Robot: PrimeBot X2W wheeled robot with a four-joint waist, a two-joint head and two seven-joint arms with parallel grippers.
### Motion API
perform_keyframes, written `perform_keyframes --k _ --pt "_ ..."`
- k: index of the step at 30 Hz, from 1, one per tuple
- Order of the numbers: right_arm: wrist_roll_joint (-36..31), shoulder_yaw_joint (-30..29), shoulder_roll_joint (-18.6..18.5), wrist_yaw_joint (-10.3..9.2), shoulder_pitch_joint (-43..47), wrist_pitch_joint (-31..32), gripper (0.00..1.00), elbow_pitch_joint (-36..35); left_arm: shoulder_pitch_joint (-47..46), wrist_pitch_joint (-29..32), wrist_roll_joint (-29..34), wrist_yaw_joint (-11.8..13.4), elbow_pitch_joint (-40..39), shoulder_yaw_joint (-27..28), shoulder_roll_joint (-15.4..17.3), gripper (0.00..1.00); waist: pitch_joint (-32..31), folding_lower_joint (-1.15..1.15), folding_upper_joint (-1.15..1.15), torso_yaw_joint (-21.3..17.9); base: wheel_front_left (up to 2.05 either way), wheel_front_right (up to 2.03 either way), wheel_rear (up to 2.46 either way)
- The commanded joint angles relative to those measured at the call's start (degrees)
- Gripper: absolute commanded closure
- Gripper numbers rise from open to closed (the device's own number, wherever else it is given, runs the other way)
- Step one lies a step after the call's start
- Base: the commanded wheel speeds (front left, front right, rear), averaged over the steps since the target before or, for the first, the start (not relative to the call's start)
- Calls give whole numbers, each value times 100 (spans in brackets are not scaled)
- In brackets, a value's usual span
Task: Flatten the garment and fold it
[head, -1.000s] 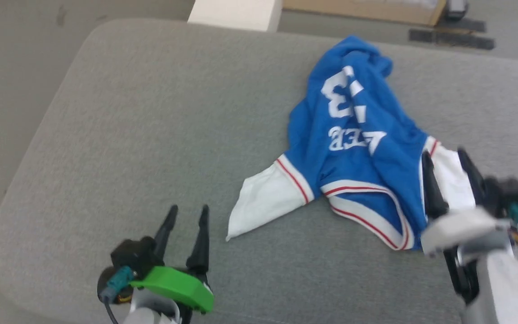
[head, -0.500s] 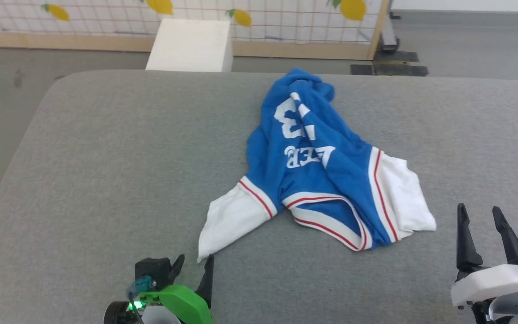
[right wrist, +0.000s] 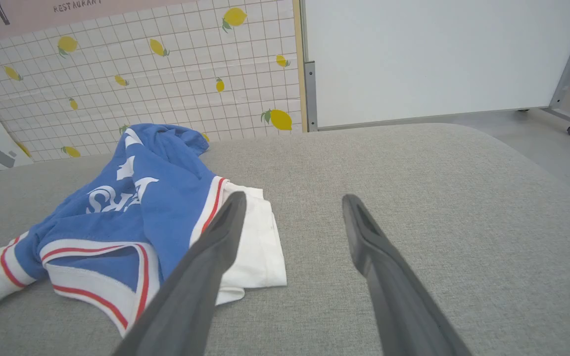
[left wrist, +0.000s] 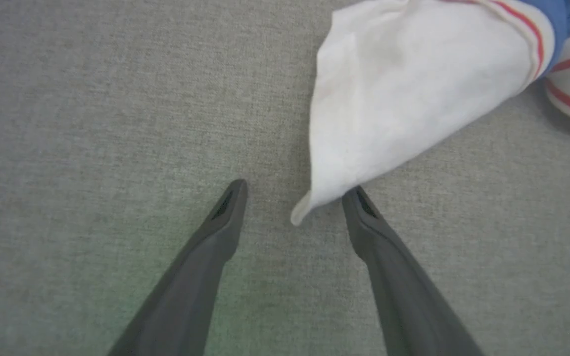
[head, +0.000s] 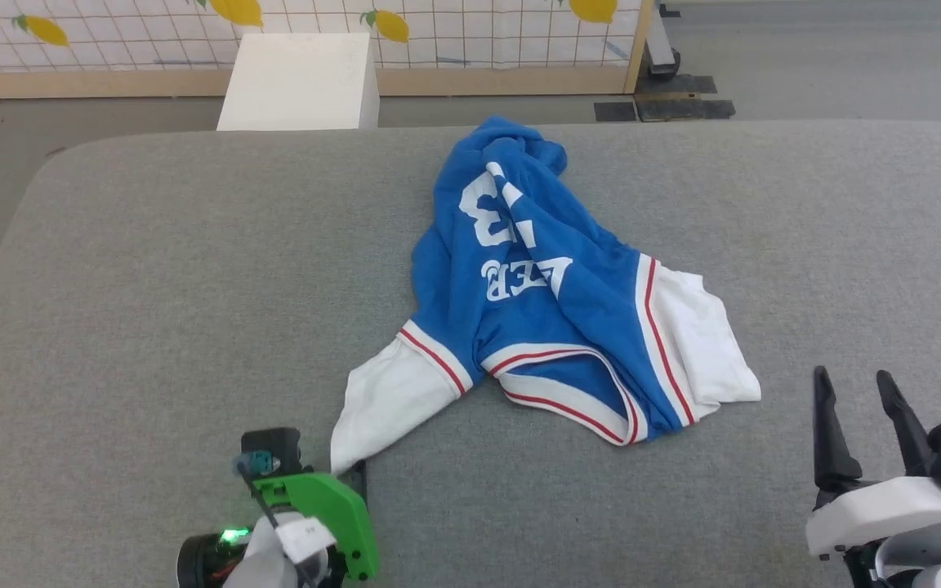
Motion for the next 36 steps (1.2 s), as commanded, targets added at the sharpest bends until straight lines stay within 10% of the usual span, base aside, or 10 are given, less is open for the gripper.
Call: perform_keyframes --k 1,4,7,22,36 --pt "52 37 6 -9 56 12 0 -36 -101 89 -91 50 68 -3 2 0 20 0 0 -20 0 0 0" --pt "69 96 6 -9 62 33 0 -27 -200 230 -118 20 110 -55 -2 0 29 0 0 -41 0 0 0" --pt "71 125 6 -9 65 45 0 -15 -241 313 -139 -80 113 -127 9 100 29 0 0 -47 0 0 0" --pt "-626 56 6 -9 -748 80 0 712 -245 156 -244 -252 -110 -264 2 100 105 0 0 84 0 0 0" --pt "-1164 -190 6 -9 -2522 2687 0 3084 -506 130 -253 -282 -201 -381 10 100 477 0 0 333 0 0 0"
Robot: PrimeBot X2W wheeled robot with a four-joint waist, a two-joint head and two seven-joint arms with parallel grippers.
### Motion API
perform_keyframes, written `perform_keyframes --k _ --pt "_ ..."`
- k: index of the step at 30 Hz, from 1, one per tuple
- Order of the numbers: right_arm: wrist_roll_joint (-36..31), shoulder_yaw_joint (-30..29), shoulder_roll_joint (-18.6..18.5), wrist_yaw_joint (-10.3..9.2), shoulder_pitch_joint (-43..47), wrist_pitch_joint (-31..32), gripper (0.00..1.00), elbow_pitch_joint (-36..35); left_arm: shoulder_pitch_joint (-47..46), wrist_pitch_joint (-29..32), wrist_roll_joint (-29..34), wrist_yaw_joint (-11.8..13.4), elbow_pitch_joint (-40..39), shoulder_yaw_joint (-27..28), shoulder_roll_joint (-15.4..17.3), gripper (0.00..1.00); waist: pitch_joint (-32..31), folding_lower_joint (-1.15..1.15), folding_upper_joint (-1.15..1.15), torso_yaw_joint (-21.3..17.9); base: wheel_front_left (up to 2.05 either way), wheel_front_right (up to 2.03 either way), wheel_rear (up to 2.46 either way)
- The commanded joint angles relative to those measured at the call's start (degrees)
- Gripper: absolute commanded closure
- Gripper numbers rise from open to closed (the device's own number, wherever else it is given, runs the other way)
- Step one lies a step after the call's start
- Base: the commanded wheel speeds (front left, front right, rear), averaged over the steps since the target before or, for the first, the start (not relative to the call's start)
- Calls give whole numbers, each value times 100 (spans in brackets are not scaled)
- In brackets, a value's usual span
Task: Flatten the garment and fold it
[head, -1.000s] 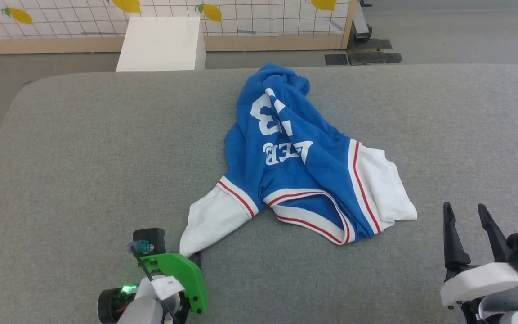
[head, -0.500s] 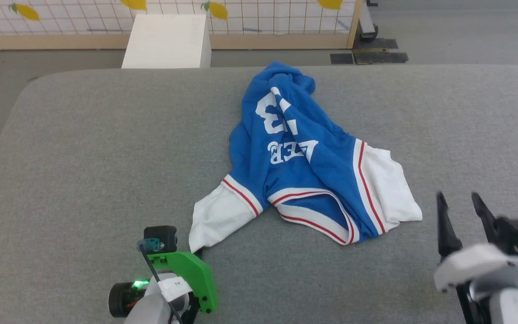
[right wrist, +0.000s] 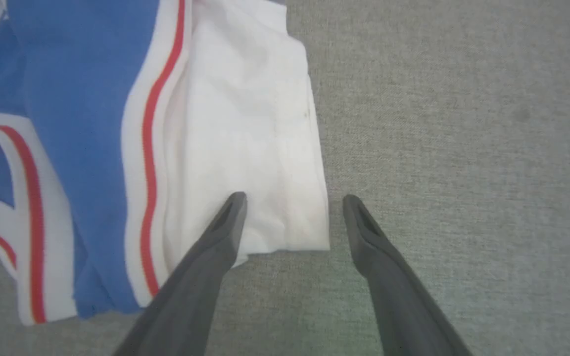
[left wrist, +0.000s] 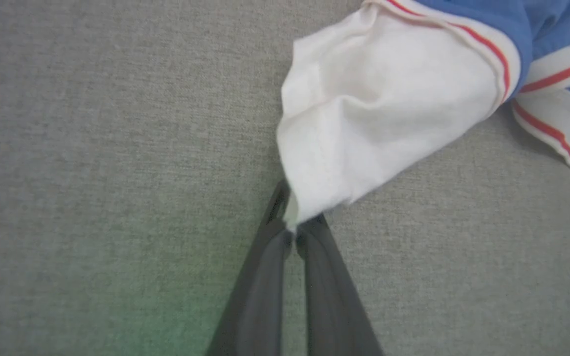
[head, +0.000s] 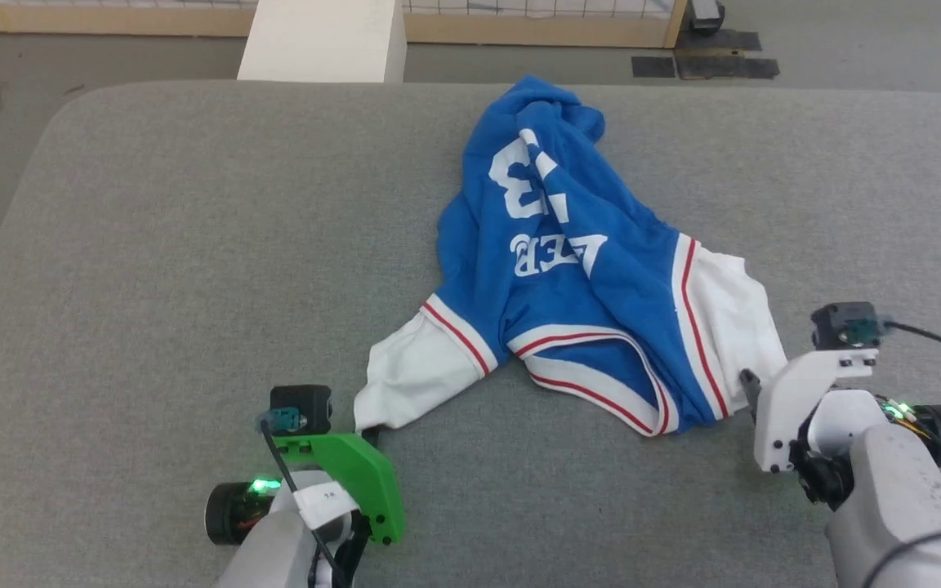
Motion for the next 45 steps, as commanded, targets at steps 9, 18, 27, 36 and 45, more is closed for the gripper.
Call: perform_keyframes --k 9,18,27,36,45 --pt "-299 270 4 -9 -276 2054 90 238 -174 -60 -75 -35 30 -39 31 100 179 0 0 111 0 0 0" --pt "-99 168 4 -9 229 601 100 -1033 -123 -261 -132 -36 40 -32 39 100 33 0 0 79 0 0 0" --pt "888 195 4 -9 1277 -1804 100 -1517 223 -646 -273 -6 -116 86 52 100 -327 0 0 -30 0 0 0" --pt "1427 0 4 -9 2076 -2558 100 -1790 836 -904 -745 -189 -943 371 115 100 -667 0 0 -190 0 0 0" --pt "861 -265 4 -9 1917 -1616 100 -3226 955 -266 -1914 -489 -2808 964 305 100 -724 0 0 -313 0 0 0"
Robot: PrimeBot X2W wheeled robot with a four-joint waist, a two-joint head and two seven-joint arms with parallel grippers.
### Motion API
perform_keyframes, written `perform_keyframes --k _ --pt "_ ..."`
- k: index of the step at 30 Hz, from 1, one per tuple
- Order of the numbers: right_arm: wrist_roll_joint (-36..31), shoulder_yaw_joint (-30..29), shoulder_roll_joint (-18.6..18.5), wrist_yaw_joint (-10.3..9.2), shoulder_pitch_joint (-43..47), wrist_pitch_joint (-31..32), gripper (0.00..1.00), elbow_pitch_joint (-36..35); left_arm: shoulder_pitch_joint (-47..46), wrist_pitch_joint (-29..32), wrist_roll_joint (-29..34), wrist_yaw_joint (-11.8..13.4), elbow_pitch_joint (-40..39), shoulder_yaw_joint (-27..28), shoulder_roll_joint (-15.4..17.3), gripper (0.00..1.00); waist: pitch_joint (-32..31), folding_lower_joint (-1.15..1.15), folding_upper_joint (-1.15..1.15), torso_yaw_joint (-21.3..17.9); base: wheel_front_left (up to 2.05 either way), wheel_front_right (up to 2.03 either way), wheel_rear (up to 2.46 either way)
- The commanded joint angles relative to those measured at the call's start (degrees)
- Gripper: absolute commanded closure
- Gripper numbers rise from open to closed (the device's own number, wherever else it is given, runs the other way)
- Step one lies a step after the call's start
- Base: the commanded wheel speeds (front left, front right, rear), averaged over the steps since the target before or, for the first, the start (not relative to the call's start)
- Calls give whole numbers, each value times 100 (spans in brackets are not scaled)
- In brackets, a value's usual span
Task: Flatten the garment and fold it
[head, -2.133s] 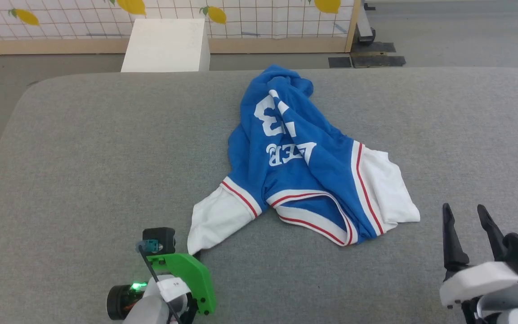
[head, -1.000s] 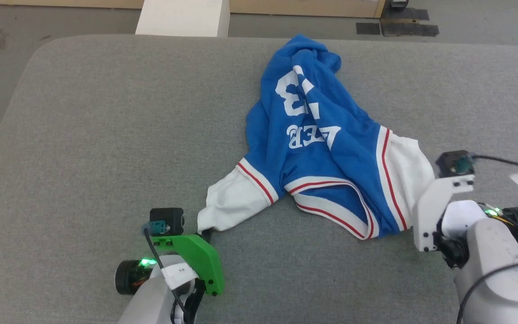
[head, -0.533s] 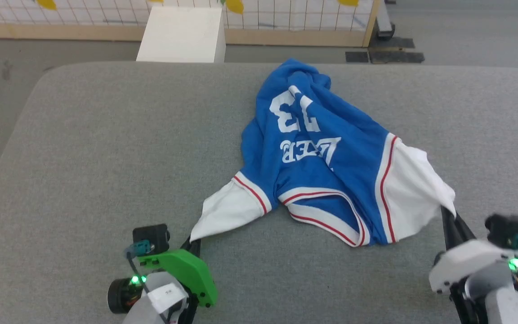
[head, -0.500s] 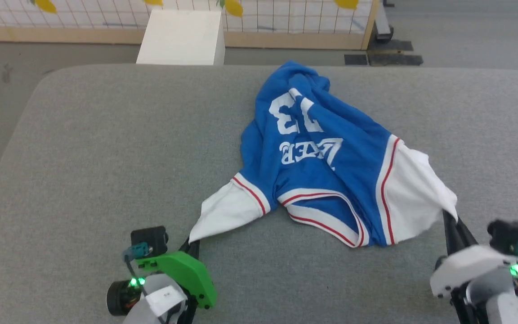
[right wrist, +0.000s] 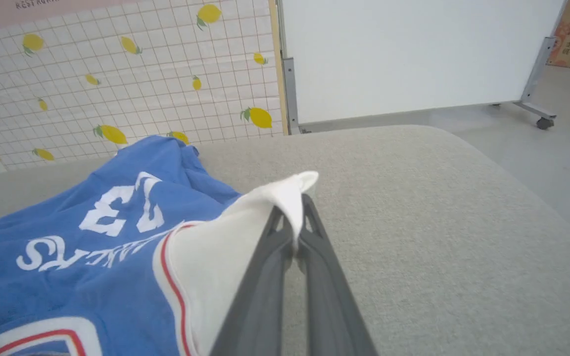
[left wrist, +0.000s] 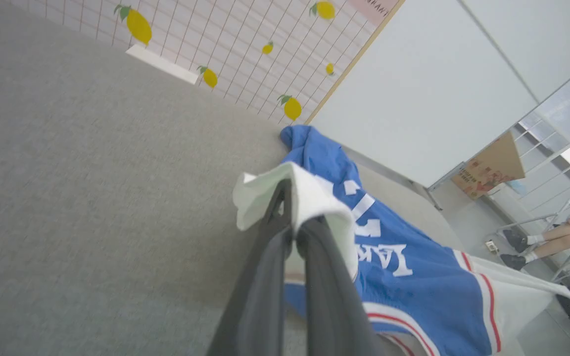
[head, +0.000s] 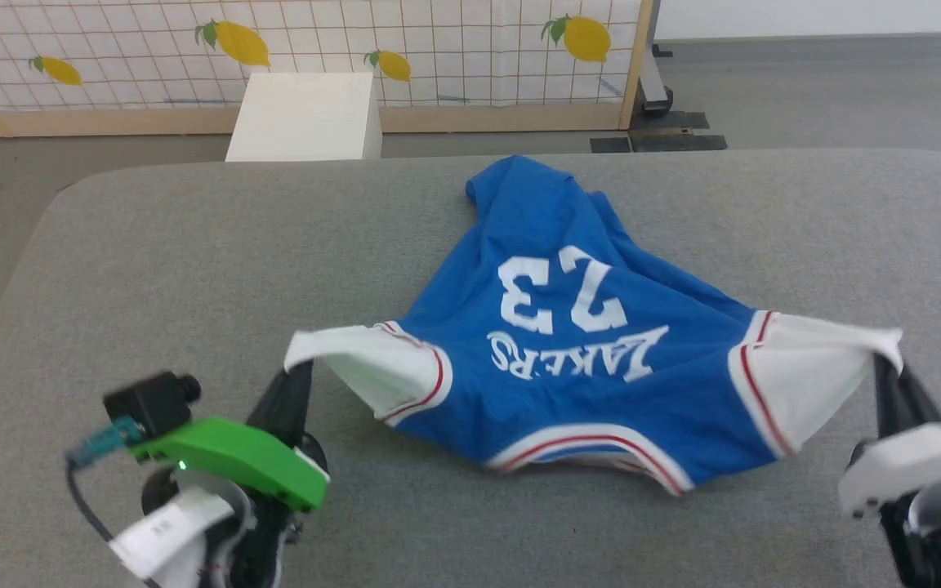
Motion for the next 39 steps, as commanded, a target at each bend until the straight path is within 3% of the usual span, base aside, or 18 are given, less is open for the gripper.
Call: perform_keyframes --k 1,4,9,17,23,30,34,39 --pt "-170 18 -3 -9 -223 239 100 -307 -113 185 -206 -32 -234 85 74 100 49 0 0 -30 0 0 0" --pt "-420 193 -112 -9 -646 851 100 -772 -492 666 -492 1 -660 194 250 100 207 0 0 -63 0 0 0" --pt "-355 625 -478 -9 -1734 1595 100 -962 -1497 1226 -672 146 -870 349 539 100 723 0 0 -104 0 0 0" --pt "-144 898 -656 -9 -4251 2031 100 -44 -3865 1239 -646 574 -249 695 587 100 2022 0 0 -138 0 0 0" --pt "-493 639 -417 -9 -6315 1526 100 897 -5865 756 -331 720 585 862 713 100 2946 0 0 -229 0 0 0" --pt "-1212 -30 -122 -9 -8014 273 100 1423 -7594 -271 126 528 1229 878 824 100 3538 0 0 -291 0 0 0" --pt "-1447 -407 -48 -9 -8578 -339 100 1597 -8112 -771 131 262 1474 919 811 100 3666 0 0 -300 0 0 0" --pt "-1522 -510 -19 -9 -8620 -782 100 1990 -7989 -979 17 14 1797 948 796 100 3640 0 0 -269 0 0 0"
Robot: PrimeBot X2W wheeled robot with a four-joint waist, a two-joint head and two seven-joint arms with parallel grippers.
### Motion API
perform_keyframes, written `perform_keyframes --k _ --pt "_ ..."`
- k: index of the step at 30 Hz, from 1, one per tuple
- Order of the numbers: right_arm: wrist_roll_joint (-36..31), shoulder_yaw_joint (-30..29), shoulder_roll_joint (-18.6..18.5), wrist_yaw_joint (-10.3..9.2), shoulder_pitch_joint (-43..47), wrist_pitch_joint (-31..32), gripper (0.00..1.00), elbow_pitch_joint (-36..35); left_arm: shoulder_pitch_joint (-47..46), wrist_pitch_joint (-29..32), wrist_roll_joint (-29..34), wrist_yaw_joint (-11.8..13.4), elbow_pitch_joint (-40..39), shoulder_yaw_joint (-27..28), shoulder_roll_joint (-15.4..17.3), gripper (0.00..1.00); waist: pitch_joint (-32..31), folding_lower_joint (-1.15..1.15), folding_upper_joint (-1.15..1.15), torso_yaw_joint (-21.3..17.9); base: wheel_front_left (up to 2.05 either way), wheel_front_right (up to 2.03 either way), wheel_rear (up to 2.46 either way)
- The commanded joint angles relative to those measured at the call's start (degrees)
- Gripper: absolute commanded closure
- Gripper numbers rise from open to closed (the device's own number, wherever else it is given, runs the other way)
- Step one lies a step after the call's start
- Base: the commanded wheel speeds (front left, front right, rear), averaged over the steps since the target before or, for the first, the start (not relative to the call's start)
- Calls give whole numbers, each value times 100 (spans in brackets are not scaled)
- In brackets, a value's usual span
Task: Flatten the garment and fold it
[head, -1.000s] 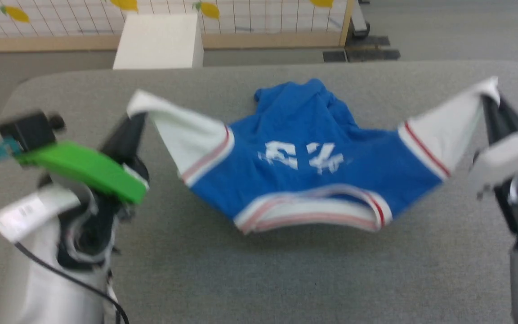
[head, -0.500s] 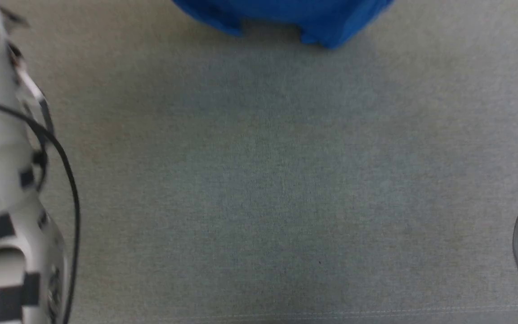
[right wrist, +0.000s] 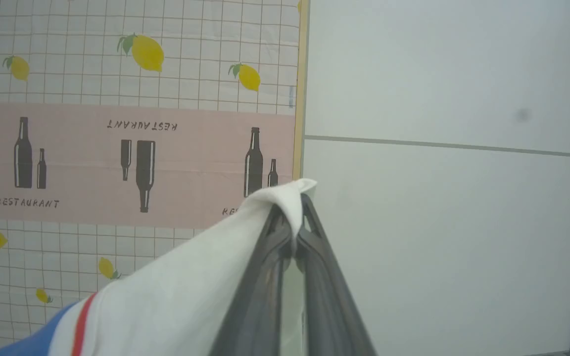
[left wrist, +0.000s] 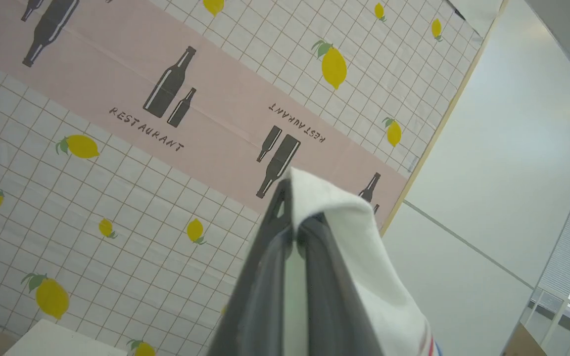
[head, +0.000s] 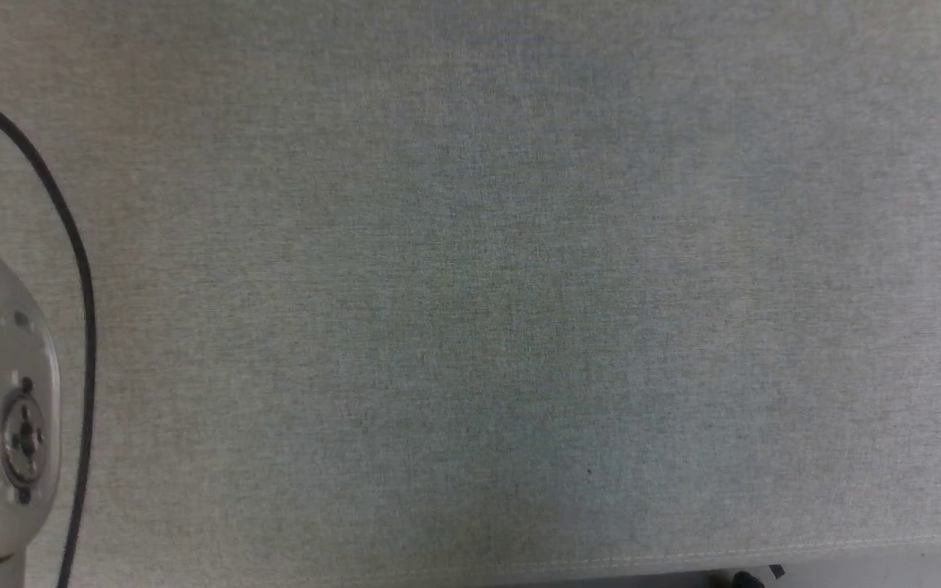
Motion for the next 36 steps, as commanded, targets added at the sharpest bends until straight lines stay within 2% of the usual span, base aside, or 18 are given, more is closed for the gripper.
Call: perform_keyframes --k 1,7,13,18,26,30,36 --pt "-4 71 28 -9 180 -59 100 134 225 -18 -12 -73 88 -14 40 100 0 -2 0 -3 0 0 0" --pt "493 459 35 -9 1294 -109 100 611 1495 205 109 -196 348 -215 230 100 -340 -2 0 65 0 0 0" --pt "900 872 2 -9 2989 334 100 524 3191 648 127 -185 161 -450 305 100 -898 -2 0 148 0 0 0" --pt "1187 923 -68 -9 4782 1055 100 -28 4921 1072 -10 -39 -301 -588 240 100 -1468 -2 0 232 0 0 0" --pt "1496 466 16 -9 7352 2182 100 -1376 7197 1401 -374 291 -1153 -587 -11 100 -2246 -2 0 297 0 0 0" --pt "1718 367 37 -9 8250 2479 100 -1706 8049 1467 -461 466 -1415 -552 -73 100 -2573 -2 0 287 0 0 0" --pt "1920 143 40 -9 9263 2997 100 -1830 9036 1604 -592 632 -1620 -502 -91 100 -3001 -2 0 333 0 0 0"
